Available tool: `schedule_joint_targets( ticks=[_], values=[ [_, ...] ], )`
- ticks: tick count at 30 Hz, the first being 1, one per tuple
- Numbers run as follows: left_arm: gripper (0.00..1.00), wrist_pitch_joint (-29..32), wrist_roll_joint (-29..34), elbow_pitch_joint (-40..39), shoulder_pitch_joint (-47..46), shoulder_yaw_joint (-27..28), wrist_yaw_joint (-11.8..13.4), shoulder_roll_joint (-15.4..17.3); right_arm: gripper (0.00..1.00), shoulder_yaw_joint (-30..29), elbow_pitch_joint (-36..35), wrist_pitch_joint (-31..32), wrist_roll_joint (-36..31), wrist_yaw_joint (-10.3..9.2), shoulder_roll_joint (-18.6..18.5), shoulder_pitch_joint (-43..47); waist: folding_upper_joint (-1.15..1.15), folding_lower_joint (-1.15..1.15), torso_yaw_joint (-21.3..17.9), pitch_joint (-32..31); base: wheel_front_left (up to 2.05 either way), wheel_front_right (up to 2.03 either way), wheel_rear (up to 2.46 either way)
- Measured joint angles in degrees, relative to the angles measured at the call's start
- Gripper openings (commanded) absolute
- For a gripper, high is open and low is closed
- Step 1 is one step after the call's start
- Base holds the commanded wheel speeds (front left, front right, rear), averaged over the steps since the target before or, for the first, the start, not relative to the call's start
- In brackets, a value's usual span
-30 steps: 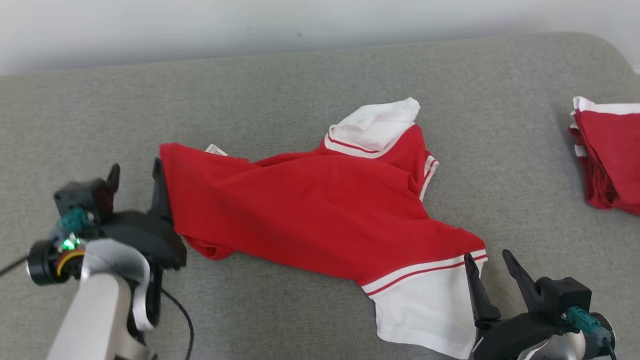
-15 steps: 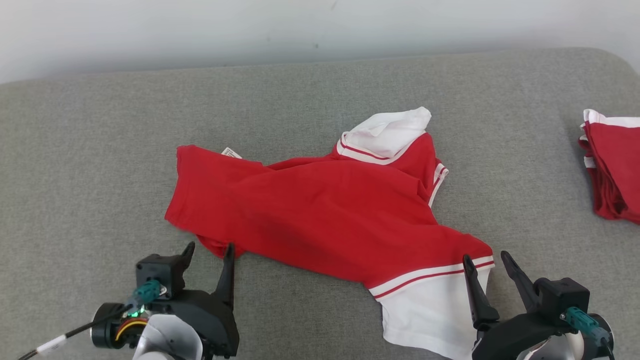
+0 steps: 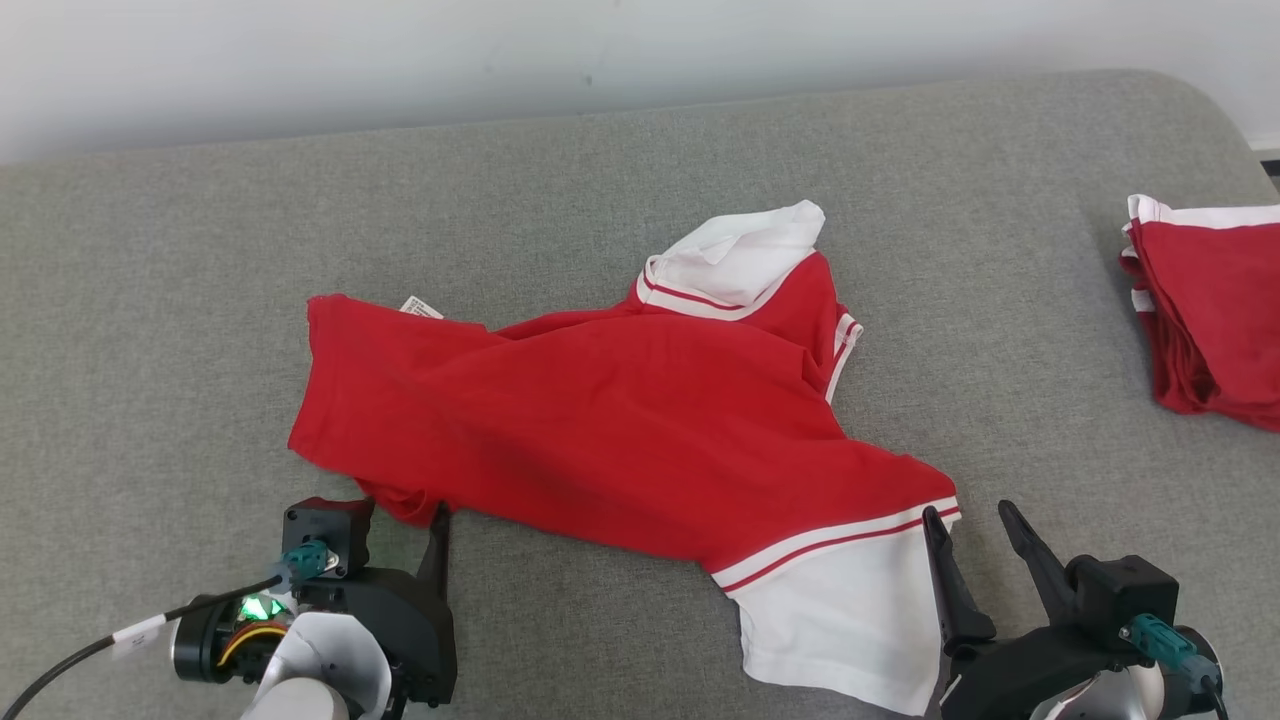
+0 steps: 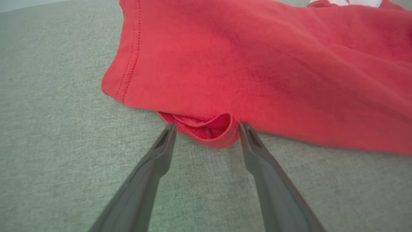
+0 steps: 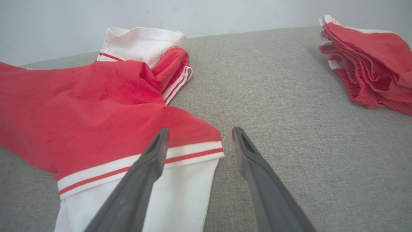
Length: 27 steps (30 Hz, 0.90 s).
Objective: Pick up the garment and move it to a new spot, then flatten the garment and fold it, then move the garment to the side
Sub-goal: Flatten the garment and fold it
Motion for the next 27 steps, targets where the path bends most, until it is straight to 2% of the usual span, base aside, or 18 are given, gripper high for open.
schedule_joint_targets(
  ticks=[1,2,3,4,7,12,17,20,22,27],
  values=[
    [0.85,-0.2,0.0,0.4,-0.3,-0.1,-0.3,0.0,1.00,0.0,0.1,0.0,0.0,0.00,0.0,0.0,0.00,0.00,-0.1,0.1,0.00,0.00,0.00],
    [0.85,-0.4,0.1,0.7,-0.5,-0.2,-0.4,0.1,1.00,0.0,0.1,-0.1,0.0,0.00,0.0,0.0,0.00,0.00,-0.1,0.2,0.00,0.00,0.00],
    [0.49,-0.4,0.1,1.1,-0.7,-0.4,-0.5,0.1,1.00,0.0,0.1,-0.2,0.0,0.00,0.0,0.0,0.00,0.00,-0.2,0.2,0.00,0.00,0.00],
    [0.44,-0.3,0.1,1.5,-0.9,-0.5,-0.5,0.2,1.00,0.0,0.2,-0.3,0.1,0.00,0.0,0.0,0.00,0.00,-0.2,0.3,0.00,0.00,0.00],
    [0.00,-0.2,0.1,1.9,-1.4,-1.0,-0.9,0.2,1.00,-0.2,0.4,-0.3,0.2,0.00,0.0,0.0,0.00,0.00,-0.1,0.3,0.00,0.00,0.00],
    [0.00,-1.4,-0.2,1.9,-1.5,-0.9,-1.3,0.1,1.00,-0.1,0.6,-0.4,0.2,0.00,0.0,-0.2,0.00,0.00,0.2,0.2,0.00,0.00,0.00],
    [0.00,-9.7,-4.1,-4.2,-1.1,3.9,-0.4,-1.6,1.00,-0.3,0.8,-0.5,0.2,0.00,0.0,-0.2,0.00,0.00,0.4,-0.2,0.00,0.00,0.00],
    [0.00,-15.8,-8.4,-11.8,0.3,6.5,-2.4,-3.9,1.00,-0.6,0.8,-0.5,0.2,0.00,0.0,0.0,0.00,0.00,0.5,-0.5,0.00,0.00,0.00],
    [0.00,-17.1,-12.8,-15.8,2.5,8.1,-3.5,-5.9,1.00,-0.7,0.8,-0.4,0.2,0.00,0.0,0.1,0.00,0.00,0.7,-0.8,0.00,0.00,0.00],
    [0.00,-16.2,-13.7,-14.7,10.9,11.4,-1.3,-2.9,1.00,-0.5,0.9,-0.4,0.2,0.00,0.0,0.2,0.00,0.00,0.9,-1.4,0.00,0.00,0.00]
  ],
)
